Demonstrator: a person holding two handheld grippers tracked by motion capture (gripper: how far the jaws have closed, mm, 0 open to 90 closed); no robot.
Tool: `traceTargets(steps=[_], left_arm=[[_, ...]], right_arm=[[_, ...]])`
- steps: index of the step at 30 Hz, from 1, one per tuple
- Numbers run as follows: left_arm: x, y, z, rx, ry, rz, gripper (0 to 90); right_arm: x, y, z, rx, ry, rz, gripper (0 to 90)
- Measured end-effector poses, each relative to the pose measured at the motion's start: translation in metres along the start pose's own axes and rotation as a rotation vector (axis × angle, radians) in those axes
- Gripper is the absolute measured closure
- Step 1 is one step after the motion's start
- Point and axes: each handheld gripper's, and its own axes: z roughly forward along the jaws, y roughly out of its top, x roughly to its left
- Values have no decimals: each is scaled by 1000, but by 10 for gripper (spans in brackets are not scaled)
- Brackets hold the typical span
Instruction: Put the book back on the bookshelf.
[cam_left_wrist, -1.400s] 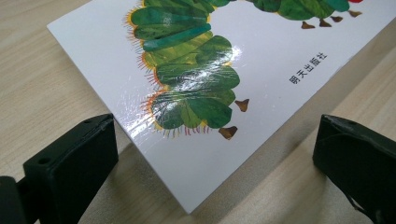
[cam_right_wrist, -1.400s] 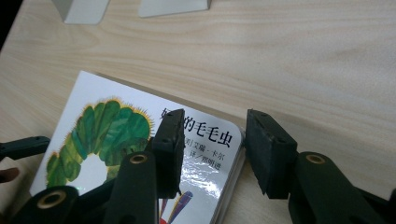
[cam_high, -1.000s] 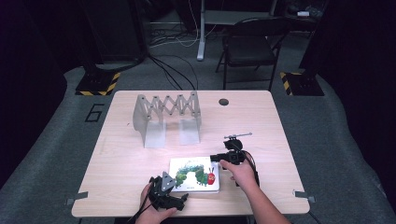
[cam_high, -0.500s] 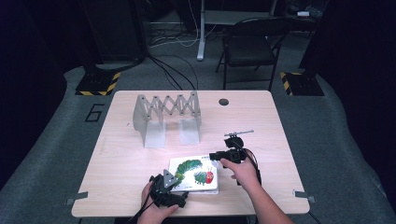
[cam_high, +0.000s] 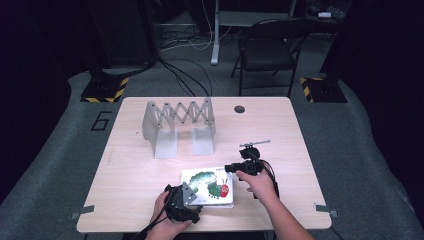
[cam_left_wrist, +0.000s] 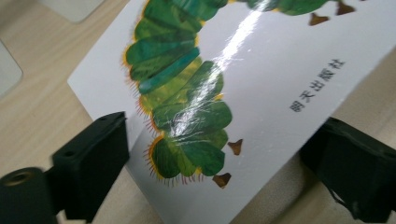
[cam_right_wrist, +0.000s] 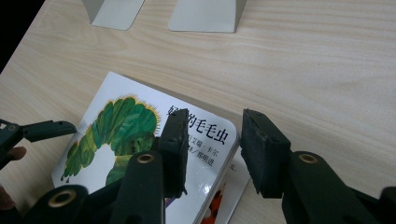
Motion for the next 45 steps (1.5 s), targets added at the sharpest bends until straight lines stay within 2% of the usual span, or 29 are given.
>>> traceTargets(steps=[1, 4, 5, 9, 12, 16, 17, 21, 22, 23, 24, 30, 31, 37, 40, 45], left_arm=[[-2, 0, -1, -5, 2, 33, 125], [-3, -1, -2, -18, -8, 41, 170], [-1, -3, -2, -31, -25, 38, 171], [-1, -6, -2, -54, -30, 32, 175], [0, -6, -2, -55, -31, 33, 175], [-1, -6, -2, -58, -25, 27, 176], [-1, -6, -2, -57, -23, 25, 176], [-2, -7, -2, -65, -19, 20, 176], [-2, -7, -2, -65, -19, 20, 176], [-3, -7, -1, -68, -2, 14, 176], [-3, -6, -1, -71, -10, 11, 176], [-4, -6, 0, -73, -2, 5, 176], [-4, -6, 0, -74, -2, 0, 176], [-3, -6, 1, -82, 2, -1, 176], [-3, -7, 1, -88, 2, -5, 176], [-3, -7, 1, -93, 2, -5, 175]], right_arm=[[0, 0, 0, 1, -1, -2, 617], [-1, 0, 1, 14, -2, 8, 617], [-2, 0, 2, 17, -6, -2, 617], [-5, -1, 5, 21, -5, 3, 615], [-7, -1, 6, 31, 3, 19, 613], [-10, 0, 9, 34, 17, 31, 580], [-12, 3, 10, 30, 24, 43, 512], [-15, 8, 13, 36, 28, 48, 480], [-15, 8, 13, 36, 28, 48, 480], [-16, 9, 14, 40, 29, 51, 480], [-17, 10, 16, 47, 44, 44, 476], [-19, 12, 24, 73, 48, 40, 474], [-20, 12, 27, 89, 66, 48, 474], [-22, 12, 34, 102, 95, 51, 485], [-22, 12, 37, 132, 130, 81, 496], [-22, 11, 38, 134, 128, 87, 500]])
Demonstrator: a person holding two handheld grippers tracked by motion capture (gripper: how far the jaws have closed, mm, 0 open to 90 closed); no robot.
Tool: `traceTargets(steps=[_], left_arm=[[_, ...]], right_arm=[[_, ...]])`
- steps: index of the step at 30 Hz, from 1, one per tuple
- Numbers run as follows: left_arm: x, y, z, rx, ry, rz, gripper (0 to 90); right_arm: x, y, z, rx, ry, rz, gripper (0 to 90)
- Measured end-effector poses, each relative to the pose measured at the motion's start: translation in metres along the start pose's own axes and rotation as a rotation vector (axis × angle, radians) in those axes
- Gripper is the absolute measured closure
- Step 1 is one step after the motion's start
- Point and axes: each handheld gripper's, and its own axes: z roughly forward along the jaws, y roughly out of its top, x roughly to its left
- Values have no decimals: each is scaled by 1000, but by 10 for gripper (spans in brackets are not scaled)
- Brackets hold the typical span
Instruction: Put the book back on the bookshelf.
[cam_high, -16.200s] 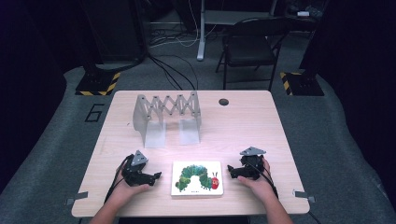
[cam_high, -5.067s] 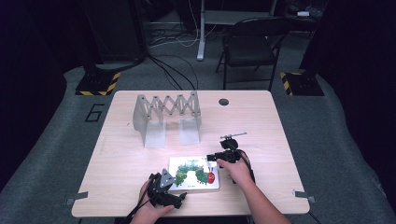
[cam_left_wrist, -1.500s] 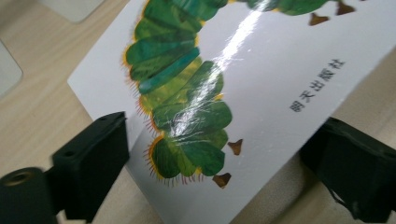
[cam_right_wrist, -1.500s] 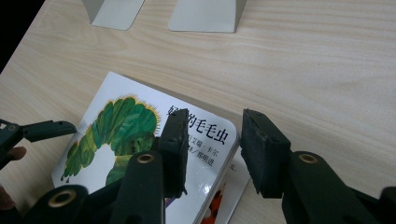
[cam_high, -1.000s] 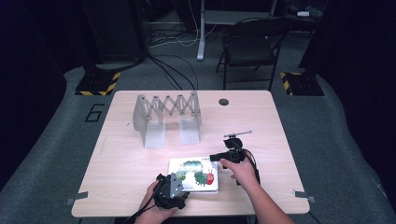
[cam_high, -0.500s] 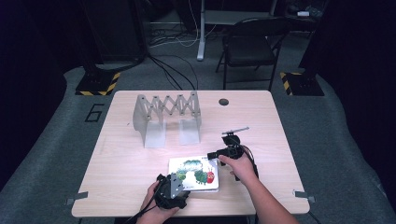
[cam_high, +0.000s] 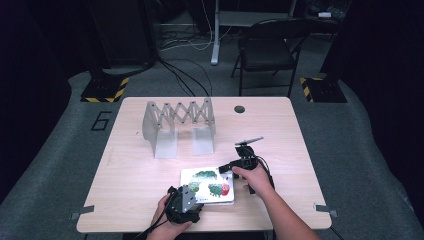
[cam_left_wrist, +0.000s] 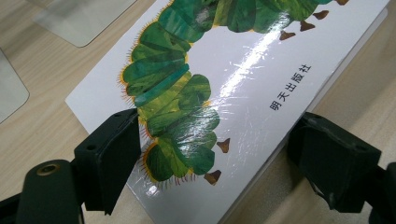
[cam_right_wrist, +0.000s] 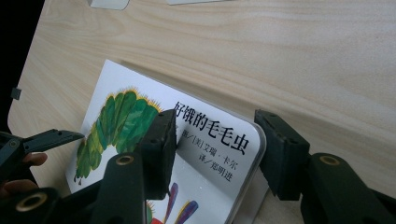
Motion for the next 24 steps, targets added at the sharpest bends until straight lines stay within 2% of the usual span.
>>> traceTargets(steps=[7, 9, 10, 18, 21, 22, 24], left_arm=[[0, -2, 0, -18, 2, 10, 170], [-1, -3, 0, -27, 16, 13, 165], [0, -3, -1, -20, 0, 13, 165], [0, -1, -2, 0, -4, 24, 169], [-1, -1, -3, 7, 12, 23, 184], [1, -1, -6, 22, -13, 15, 185], [2, -2, -7, 18, -7, 7, 186]], right_arm=[[-3, 0, 2, 8, 2, 15, 499], [-5, -1, 5, 13, 5, 30, 498], [-7, -2, 4, 10, 18, 38, 502], [-7, -2, 5, 6, 11, 39, 503], [-5, -2, 5, 5, 15, 47, 503], [-5, -2, 6, 8, 18, 35, 507], [-5, -2, 6, 6, 14, 33, 509]])
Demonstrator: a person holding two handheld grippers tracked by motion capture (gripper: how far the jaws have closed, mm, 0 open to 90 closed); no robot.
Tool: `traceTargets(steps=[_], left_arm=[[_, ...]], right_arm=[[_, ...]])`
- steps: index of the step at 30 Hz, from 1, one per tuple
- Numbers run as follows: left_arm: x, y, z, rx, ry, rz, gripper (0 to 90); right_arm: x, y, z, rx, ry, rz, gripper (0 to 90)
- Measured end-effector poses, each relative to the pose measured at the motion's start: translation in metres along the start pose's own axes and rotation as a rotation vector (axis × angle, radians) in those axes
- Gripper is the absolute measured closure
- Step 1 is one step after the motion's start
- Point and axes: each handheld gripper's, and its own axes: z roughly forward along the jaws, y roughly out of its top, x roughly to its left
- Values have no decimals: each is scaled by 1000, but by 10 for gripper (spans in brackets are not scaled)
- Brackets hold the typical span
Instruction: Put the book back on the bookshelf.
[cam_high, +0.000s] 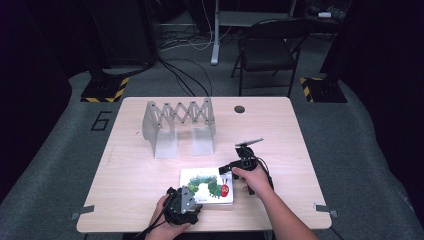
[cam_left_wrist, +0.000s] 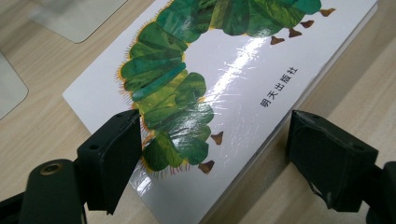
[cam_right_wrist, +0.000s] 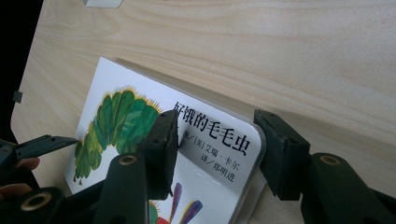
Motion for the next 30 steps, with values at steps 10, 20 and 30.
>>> traceTargets(steps=[10, 20, 30], left_arm=[[25, 6, -14, -12, -24, -105, 187], [37, 10, 0, 27, -102, -205, 157], [42, 7, 6, 44, -111, -253, 72]], right_arm=[[-1, 0, 0, -1, 6, -4, 504], [-1, -1, 0, -7, 5, -4, 504], [-1, -1, -1, -3, 8, -7, 496]])
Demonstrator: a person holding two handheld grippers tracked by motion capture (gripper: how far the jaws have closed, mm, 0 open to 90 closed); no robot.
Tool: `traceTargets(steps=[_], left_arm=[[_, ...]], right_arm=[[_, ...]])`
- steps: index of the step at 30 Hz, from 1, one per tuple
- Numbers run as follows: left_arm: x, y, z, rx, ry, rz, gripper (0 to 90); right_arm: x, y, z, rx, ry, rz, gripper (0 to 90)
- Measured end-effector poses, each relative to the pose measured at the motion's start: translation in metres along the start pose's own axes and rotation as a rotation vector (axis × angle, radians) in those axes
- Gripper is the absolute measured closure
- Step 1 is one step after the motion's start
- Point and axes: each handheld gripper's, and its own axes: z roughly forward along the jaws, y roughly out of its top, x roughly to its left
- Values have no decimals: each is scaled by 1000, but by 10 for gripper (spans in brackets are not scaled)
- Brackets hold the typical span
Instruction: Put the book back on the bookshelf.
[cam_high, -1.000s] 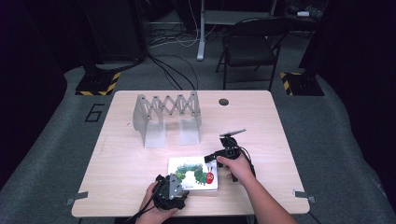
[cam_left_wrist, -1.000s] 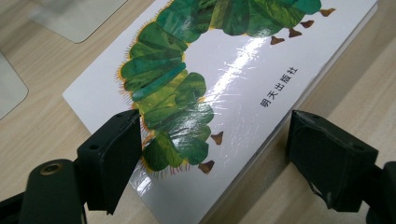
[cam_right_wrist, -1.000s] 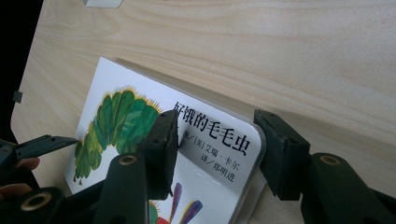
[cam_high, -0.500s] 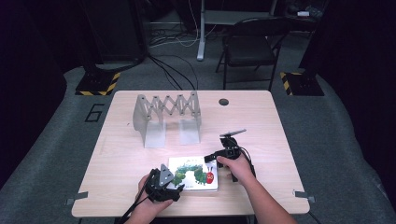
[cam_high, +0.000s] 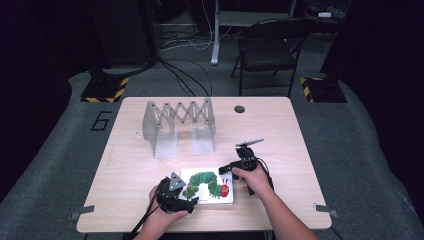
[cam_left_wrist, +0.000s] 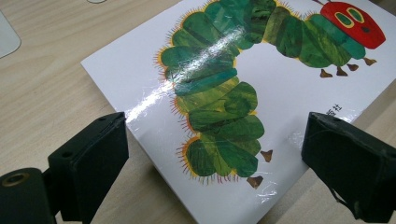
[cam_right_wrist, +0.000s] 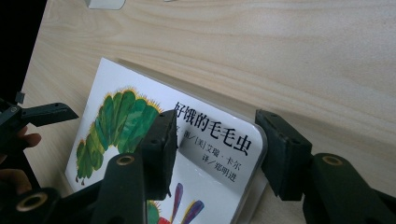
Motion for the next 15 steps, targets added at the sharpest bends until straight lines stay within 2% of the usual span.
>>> traceTargets(steps=[2, 4, 7, 9, 14, 15], left_arm=[[1, 0, 0, 11, 0, 8, 63], [2, 0, 3, 9, -1, -19, 28], [5, 0, 4, 19, -14, -24, 18], [7, -1, 6, 24, -28, -44, 8], [8, -2, 8, 20, -39, -64, 0], [9, -3, 7, 26, -41, -56, 0]], right_arm=[[0, 0, 0, -1, -1, -2, 495], [0, 0, 0, -3, -2, -7, 495], [-1, -1, 0, -12, 0, -3, 495], [-1, -1, 0, -12, 1, 2, 500], [-1, -2, -1, -13, -8, -8, 530], [0, -2, -2, -11, -10, -10, 531]])
